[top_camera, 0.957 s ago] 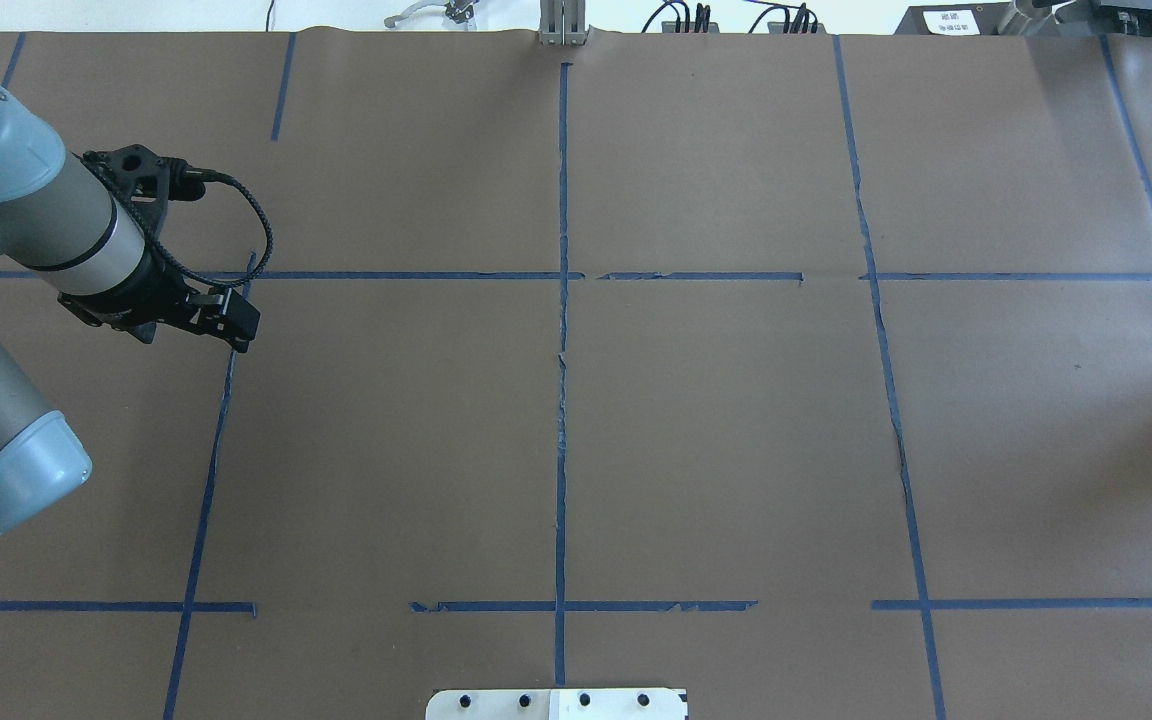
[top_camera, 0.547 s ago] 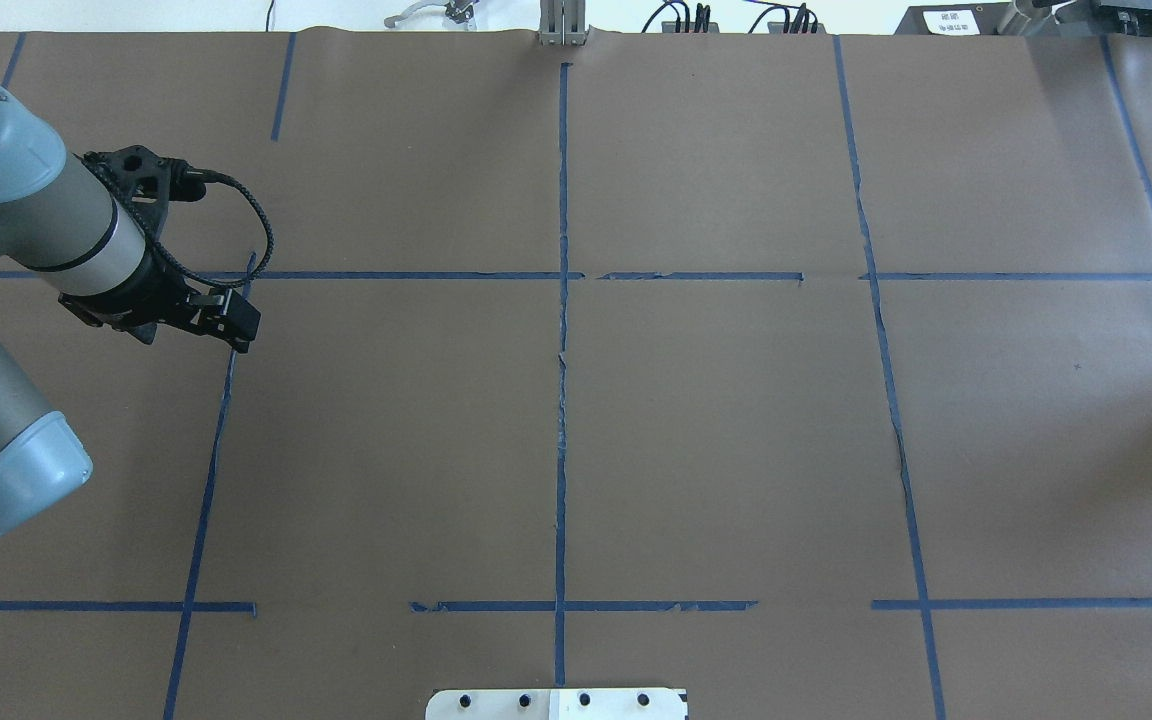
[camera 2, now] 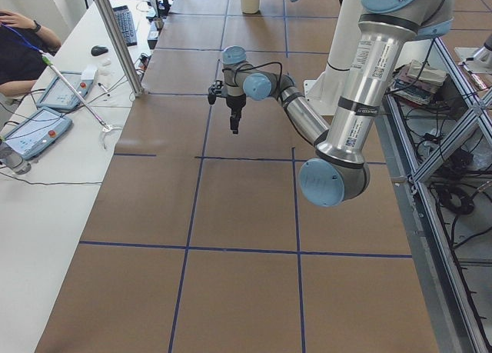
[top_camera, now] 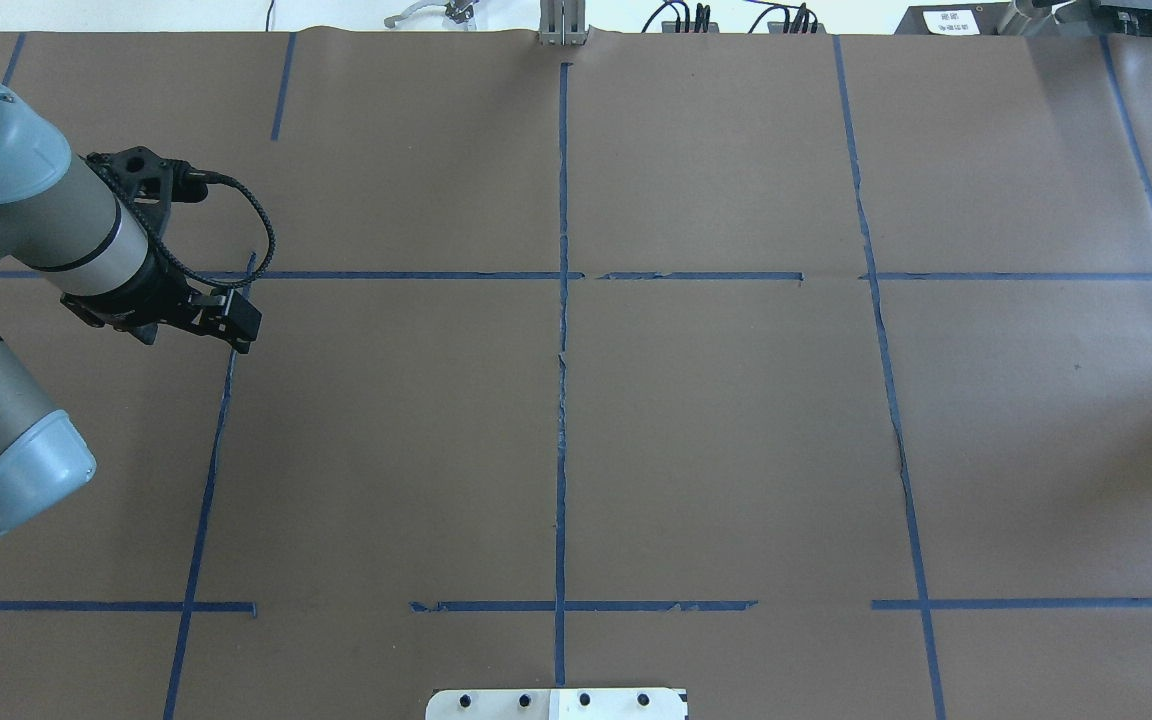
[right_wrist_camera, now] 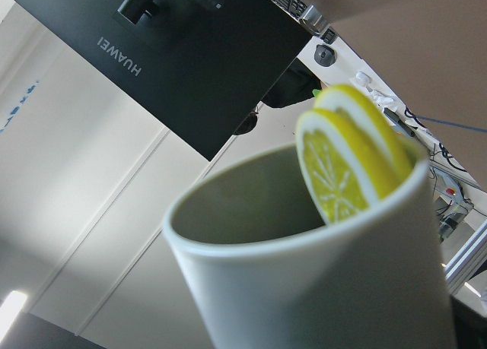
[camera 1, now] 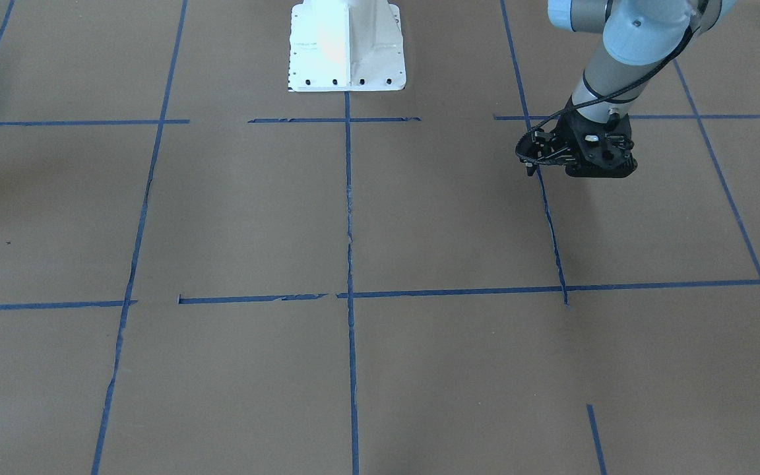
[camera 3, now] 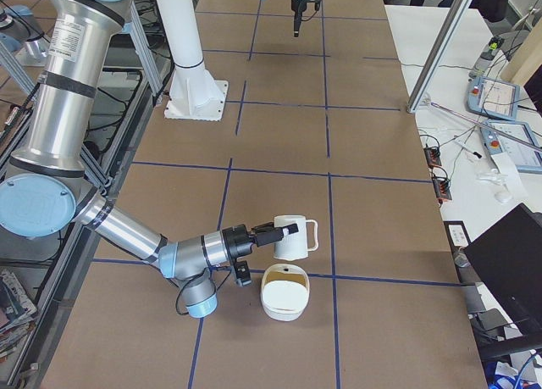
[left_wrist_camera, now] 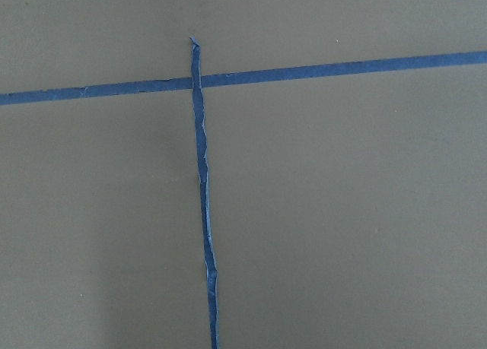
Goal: Left arm hands cup to right arm to dump lemon
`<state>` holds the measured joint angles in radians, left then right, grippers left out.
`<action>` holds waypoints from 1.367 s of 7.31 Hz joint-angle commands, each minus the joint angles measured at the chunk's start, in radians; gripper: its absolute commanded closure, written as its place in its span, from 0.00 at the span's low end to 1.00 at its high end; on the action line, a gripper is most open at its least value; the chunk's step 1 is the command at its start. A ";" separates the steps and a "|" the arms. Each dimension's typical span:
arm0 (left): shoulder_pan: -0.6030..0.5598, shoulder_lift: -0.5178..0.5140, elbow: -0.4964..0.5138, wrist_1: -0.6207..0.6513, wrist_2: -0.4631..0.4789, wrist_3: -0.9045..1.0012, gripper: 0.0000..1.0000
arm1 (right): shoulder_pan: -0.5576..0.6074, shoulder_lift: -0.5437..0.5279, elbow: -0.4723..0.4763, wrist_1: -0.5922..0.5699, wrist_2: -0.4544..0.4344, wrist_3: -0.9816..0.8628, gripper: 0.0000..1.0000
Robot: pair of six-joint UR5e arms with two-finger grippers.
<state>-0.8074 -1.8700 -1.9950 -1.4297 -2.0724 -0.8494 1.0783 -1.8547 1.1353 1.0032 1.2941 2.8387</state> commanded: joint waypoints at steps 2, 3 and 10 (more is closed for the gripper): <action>0.001 -0.001 0.004 0.000 0.002 0.000 0.00 | 0.000 0.000 -0.003 0.012 -0.003 0.013 0.90; 0.001 0.000 0.004 0.000 0.002 0.000 0.00 | 0.000 0.000 -0.003 0.012 -0.003 0.013 0.90; 0.001 -0.001 0.002 0.000 0.000 0.000 0.00 | 0.034 0.006 0.001 0.012 -0.004 0.164 0.90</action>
<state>-0.8073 -1.8714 -1.9925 -1.4296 -2.0724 -0.8498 1.0906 -1.8501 1.1342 1.0155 1.2891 2.9331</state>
